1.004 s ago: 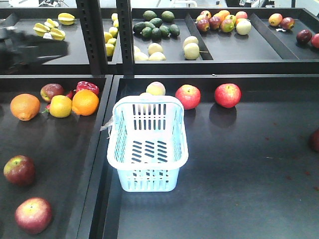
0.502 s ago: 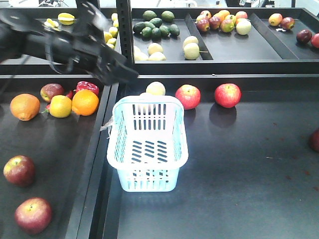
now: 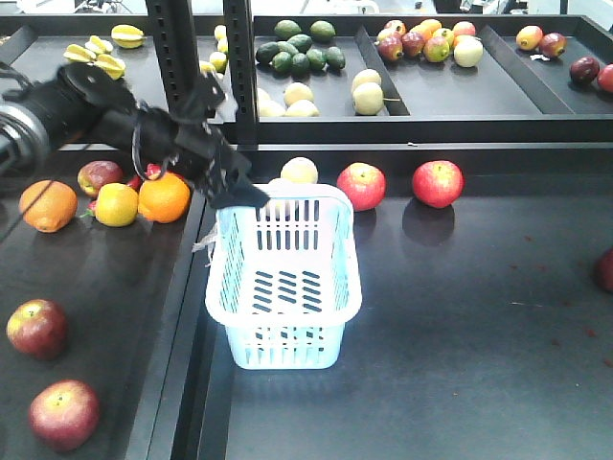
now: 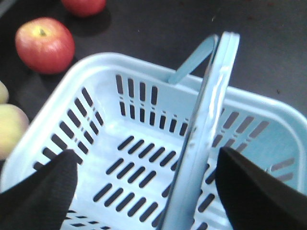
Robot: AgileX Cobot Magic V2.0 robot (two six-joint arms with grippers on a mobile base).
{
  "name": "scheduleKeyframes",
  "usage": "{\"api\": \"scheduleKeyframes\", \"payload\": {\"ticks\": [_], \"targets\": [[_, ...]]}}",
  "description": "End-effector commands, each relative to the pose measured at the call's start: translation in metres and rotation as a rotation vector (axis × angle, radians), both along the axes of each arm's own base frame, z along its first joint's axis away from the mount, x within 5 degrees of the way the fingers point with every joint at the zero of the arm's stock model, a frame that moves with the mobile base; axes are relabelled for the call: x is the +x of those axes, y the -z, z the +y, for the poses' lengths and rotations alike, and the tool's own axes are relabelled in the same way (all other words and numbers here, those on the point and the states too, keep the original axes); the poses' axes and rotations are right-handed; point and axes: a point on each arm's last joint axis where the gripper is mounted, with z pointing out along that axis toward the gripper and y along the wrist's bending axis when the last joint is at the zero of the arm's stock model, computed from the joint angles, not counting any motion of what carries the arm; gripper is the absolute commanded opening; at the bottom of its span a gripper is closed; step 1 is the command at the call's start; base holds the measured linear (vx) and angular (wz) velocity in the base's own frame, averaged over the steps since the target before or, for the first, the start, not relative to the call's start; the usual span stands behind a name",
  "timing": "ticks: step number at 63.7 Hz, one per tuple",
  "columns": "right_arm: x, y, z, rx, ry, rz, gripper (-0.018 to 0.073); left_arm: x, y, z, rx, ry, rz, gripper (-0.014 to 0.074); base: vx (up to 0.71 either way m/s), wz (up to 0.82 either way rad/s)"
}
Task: Pick three apples into basket with both arms
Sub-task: 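Reach the left gripper over the basket to its handle, then close the left gripper on the basket handle and lift it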
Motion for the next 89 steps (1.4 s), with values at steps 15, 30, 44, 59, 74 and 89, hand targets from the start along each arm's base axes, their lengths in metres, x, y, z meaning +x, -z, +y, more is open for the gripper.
{"api": "scheduleKeyframes", "payload": {"ticks": [15, 30, 44, 59, 74, 89], "targets": [[0.000, -0.002, 0.000, -0.016, 0.001, -0.066, -0.0004, -0.003, -0.015, -0.013, -0.049, 0.022, -0.028, 0.0534, 0.00, 0.00], [0.000, -0.002, 0.000, -0.016, 0.001, -0.066, -0.0004, -0.004, -0.016, -0.015, -0.069, 0.030, -0.012, 0.0241, 0.00, 0.00], [0.000, -0.002, 0.000, -0.016, 0.001, -0.066, -0.0004, -0.014, -0.025, -0.022, -0.194, 0.094, 0.066, -0.0009, 0.00, 0.00], [0.000, -0.002, 0.000, -0.016, 0.001, -0.066, -0.0004, -0.028, -0.054, -0.028, -0.308, 0.077, 0.165, -0.0008, 0.00, 0.00], [0.000, -0.002, 0.000, -0.016, 0.001, -0.066, -0.0004, -0.060, -0.099, -0.032, -0.213, -0.043, 0.242, -0.0008, 0.00, 0.00], [0.000, -0.002, 0.000, -0.016, 0.001, -0.066, -0.0004, -0.094, -0.133, -0.035, -0.108, -0.311, 0.385, -0.0008, 0.00, 0.00]]}}
